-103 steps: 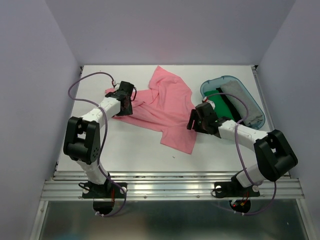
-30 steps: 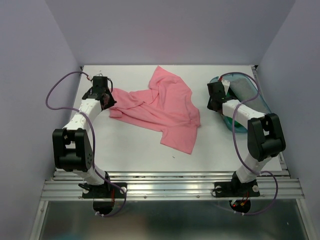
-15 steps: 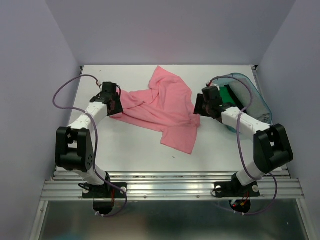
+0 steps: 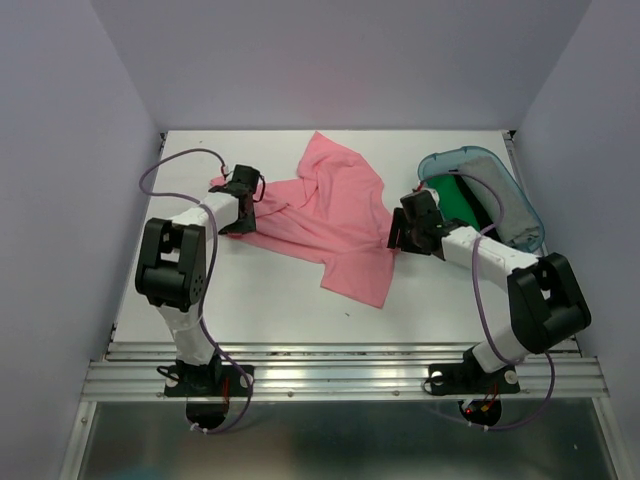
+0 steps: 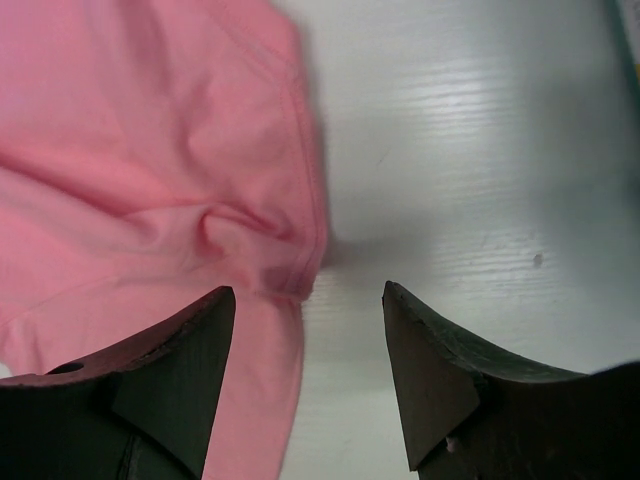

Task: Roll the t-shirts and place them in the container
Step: Move the bin to the corner of the board, then flatten out the T-shirt at the center of the board.

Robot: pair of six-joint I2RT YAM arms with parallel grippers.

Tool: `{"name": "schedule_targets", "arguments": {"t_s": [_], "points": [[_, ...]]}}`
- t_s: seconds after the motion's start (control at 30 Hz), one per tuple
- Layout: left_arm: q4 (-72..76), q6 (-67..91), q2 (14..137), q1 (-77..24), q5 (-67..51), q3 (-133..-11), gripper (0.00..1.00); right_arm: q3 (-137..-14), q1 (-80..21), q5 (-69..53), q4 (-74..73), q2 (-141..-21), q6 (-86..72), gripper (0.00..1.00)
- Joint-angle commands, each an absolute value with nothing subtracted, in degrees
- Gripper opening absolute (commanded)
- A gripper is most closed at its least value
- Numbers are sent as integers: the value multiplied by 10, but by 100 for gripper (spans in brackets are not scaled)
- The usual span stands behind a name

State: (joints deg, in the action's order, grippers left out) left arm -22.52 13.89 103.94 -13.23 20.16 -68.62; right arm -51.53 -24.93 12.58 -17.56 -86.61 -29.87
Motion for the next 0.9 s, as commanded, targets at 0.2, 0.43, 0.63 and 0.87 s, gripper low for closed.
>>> {"name": "schedule_targets", "arguments": {"t_s": [0.2,0.43,0.63,0.87], "points": [[-242,135,1061,-131,245,-707,0,-615,-182,229,-173,-930,-245,67],[-231,145,1010,-120,166,-705,0,-642,-147,303,-172,-959,-245,65],[-211,153,976,-85,120,-692,0,-633,-133,274,-169,-947,-251,65],[-208,157,964,-76,101,-696,0,-606,-133,229,-155,-926,-243,70]]}}
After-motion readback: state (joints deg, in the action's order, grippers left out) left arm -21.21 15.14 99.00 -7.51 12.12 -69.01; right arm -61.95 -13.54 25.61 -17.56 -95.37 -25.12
